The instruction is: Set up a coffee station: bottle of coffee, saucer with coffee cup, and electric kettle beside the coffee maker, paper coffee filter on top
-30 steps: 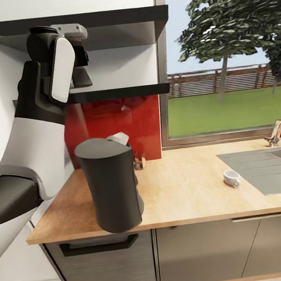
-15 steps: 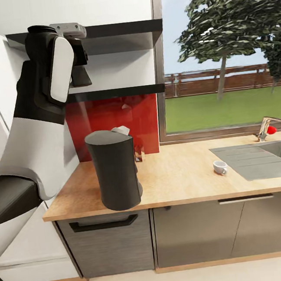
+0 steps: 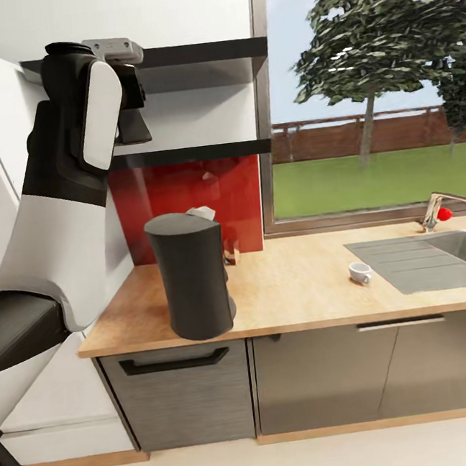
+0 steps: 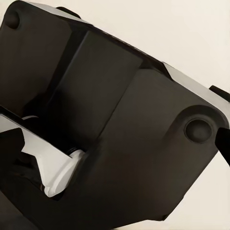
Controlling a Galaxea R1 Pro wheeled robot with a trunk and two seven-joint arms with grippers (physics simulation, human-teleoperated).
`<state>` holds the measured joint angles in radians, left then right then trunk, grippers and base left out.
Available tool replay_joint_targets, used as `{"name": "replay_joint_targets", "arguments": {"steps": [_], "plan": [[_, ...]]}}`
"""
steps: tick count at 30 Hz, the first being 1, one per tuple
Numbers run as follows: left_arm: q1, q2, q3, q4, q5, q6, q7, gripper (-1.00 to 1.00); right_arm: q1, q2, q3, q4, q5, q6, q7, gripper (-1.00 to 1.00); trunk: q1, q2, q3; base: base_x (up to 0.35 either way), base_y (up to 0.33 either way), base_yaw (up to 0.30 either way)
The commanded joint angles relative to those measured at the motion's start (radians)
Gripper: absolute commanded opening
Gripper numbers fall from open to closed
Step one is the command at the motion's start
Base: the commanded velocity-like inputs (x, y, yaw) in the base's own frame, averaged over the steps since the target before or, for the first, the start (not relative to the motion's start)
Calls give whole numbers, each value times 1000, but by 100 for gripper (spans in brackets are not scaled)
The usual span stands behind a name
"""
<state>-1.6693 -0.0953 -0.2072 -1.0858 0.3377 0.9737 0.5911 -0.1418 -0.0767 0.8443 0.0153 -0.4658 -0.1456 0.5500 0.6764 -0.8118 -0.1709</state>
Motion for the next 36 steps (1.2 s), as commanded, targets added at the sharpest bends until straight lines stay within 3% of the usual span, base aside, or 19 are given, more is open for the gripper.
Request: {"name": "replay_joint_targets", "arguments": {"steps": [1, 20, 36], "plan": [[-1, 0, -1, 0, 9, 2, 10, -100, -1, 0, 9, 2, -8, -5, 5, 100, 0, -1, -2, -268, 0, 0], [-1, 1, 0, 0, 9, 2, 10, -100, -1, 0, 9, 2, -8, -3, 7, 100, 0, -1, -2, -138, 0, 0], [-1, 1, 0, 0, 10, 2, 10, -100, -1, 0, 9, 2, -8, -3, 7, 100, 0, -1, -2, -7, 0, 0]]}}
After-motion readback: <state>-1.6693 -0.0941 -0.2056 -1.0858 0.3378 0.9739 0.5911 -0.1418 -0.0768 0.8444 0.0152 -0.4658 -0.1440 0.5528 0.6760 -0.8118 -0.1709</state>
